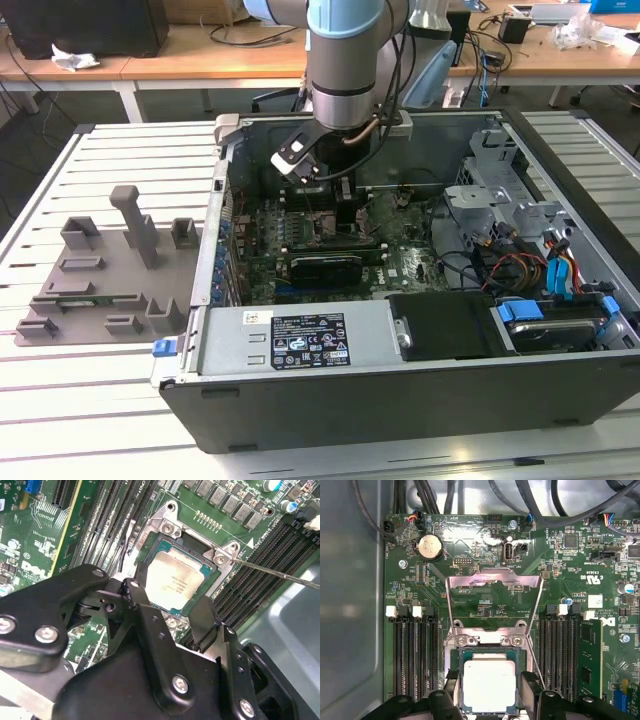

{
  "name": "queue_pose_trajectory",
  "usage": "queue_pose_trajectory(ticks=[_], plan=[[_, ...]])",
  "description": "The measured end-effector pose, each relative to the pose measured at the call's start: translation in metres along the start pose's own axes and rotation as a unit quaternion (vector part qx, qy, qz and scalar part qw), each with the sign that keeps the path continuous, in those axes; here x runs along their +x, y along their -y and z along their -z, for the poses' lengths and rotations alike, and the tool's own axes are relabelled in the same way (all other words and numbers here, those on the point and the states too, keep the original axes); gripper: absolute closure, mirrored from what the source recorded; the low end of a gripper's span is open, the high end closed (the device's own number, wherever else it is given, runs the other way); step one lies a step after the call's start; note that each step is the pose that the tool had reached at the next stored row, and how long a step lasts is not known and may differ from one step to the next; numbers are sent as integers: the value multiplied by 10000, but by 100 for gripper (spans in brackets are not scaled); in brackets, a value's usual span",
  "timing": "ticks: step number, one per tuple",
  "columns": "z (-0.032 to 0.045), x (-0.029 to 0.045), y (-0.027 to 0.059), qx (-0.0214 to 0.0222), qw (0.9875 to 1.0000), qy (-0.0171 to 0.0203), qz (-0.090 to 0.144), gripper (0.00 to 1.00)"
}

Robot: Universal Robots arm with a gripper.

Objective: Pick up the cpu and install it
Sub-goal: 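Place the cpu into insertion slot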

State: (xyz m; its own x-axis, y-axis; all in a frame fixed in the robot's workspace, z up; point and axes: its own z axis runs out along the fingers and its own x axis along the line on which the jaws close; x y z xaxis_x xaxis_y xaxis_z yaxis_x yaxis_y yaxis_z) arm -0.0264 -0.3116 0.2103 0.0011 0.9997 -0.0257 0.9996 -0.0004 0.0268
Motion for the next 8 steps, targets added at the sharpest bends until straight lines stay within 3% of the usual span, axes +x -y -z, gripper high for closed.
queue_pose_trajectory(ticks=[1,8], plan=[[1,0,0,0,10000,0,0,40],[11,0,0,0,10000,0,0,84]])
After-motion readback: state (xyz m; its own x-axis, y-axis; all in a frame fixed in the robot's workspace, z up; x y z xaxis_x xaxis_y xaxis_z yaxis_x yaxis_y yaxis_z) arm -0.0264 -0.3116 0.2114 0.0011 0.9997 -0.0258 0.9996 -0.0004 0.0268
